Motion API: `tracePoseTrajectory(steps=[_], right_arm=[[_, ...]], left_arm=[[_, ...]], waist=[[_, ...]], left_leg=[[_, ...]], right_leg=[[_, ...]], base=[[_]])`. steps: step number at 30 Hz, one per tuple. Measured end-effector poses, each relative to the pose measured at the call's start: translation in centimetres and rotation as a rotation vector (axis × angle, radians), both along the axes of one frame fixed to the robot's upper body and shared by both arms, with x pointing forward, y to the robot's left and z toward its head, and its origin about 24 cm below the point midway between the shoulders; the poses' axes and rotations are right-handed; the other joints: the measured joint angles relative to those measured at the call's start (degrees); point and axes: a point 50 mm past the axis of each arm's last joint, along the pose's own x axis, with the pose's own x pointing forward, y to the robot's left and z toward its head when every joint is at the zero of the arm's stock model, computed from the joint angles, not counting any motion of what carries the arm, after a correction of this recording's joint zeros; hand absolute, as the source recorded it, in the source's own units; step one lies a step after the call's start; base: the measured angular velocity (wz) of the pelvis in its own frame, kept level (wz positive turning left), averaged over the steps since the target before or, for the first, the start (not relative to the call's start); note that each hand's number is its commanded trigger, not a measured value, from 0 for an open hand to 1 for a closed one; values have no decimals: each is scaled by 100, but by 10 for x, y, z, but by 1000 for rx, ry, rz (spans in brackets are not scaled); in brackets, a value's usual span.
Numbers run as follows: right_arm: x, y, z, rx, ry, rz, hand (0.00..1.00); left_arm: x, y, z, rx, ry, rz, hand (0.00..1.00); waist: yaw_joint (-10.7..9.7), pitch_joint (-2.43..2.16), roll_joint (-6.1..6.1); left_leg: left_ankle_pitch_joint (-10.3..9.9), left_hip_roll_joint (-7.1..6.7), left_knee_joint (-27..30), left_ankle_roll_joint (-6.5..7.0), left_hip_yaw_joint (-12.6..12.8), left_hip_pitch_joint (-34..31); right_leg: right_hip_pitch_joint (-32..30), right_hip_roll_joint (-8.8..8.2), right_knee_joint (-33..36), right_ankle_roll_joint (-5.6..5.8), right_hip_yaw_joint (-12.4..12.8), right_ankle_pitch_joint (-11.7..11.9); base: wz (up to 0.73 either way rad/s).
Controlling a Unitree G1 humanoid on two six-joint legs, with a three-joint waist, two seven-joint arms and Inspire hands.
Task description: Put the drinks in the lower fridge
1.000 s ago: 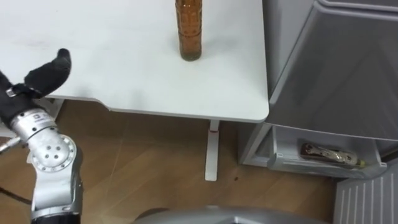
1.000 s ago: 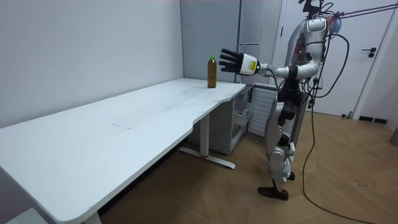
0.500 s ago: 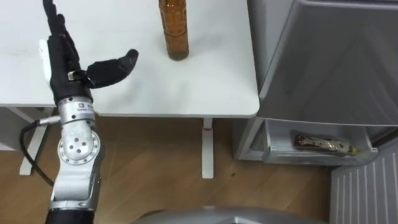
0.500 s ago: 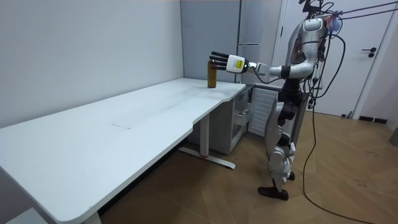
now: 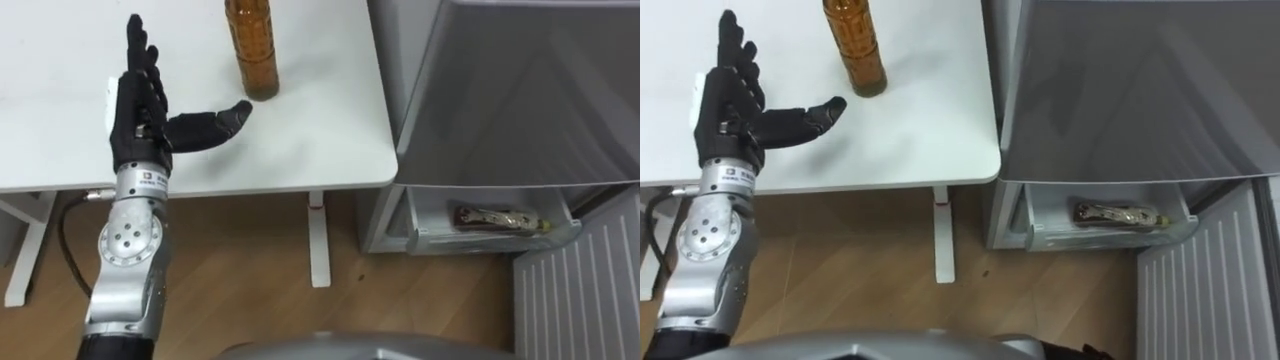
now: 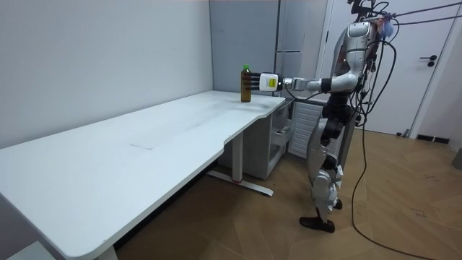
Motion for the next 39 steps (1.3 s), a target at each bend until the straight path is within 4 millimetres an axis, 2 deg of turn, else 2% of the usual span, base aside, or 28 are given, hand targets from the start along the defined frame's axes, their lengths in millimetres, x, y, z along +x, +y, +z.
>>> tracePoseTrajectory(steps=[8, 11, 14, 16, 18, 24, 30, 34, 39], right_arm=[[0, -2, 1, -26, 4, -15, 0], [-1, -3, 1, -29, 2, -32, 0], [-2, -6, 1, -36, 3, -42, 0], [-2, -8, 2, -44, 5, -46, 0], [-6, -11, 3, -55, 20, -50, 0], [-29, -10, 3, -68, 152, 15, 0], [-45, -8, 3, -62, 247, 46, 0], [-44, -7, 3, -67, 249, 60, 0], [-40, -8, 3, -67, 257, 93, 0]], left_arm=[[15, 2, -4, -125, 11, 29, 0], [17, 7, -2, -152, 0, 50, 0], [18, 9, 0, -152, -5, 56, 0], [21, 9, 0, -156, -3, 56, 0], [31, 11, -2, -196, 9, 60, 0], [41, 17, -9, -221, 61, 81, 0], [46, 24, -14, -354, 81, 133, 0], [55, 24, -5, -366, 48, 122, 0], [63, 28, 5, -341, 28, 108, 0]], waist=[[-31, -25, 127], [-52, -14, 168], [-176, 14, 210], [-199, 11, 246], [-194, 12, 263], [-238, 9, 248], [-336, 7, 205], [-425, -3, 144], [-634, -5, 130]], left_leg=[[2, 32, -16, -4, 75, 38], [5, 63, -78, -15, 169, 113], [4, 68, -83, -15, 195, 106], [4, 81, -92, -17, 260, 98], [10, 90, -92, -24, 317, 119], [10, 95, -185, -25, 442, 226], [14, 102, -337, -31, 587, 400], [14, 102, -386, -31, 648, 411], [13, 119, -382, -32, 691, 398]], right_leg=[[-7, 30, -4, -21, 107, 21], [0, 51, -8, -27, 196, 44], [-21, 55, -6, -29, 262, 47], [-74, 65, 3, -34, 313, 51], [-94, 73, 13, -35, 379, 53], [-110, 76, 25, -32, 493, 58], [-96, 88, 91, -30, 635, 57], [-90, 91, 93, -27, 712, 59], [-109, 108, 93, -27, 783, 60]], base=[[-6], [-16], [-7], [-15], [-14], [-13], [-13], [-11], [-4]])
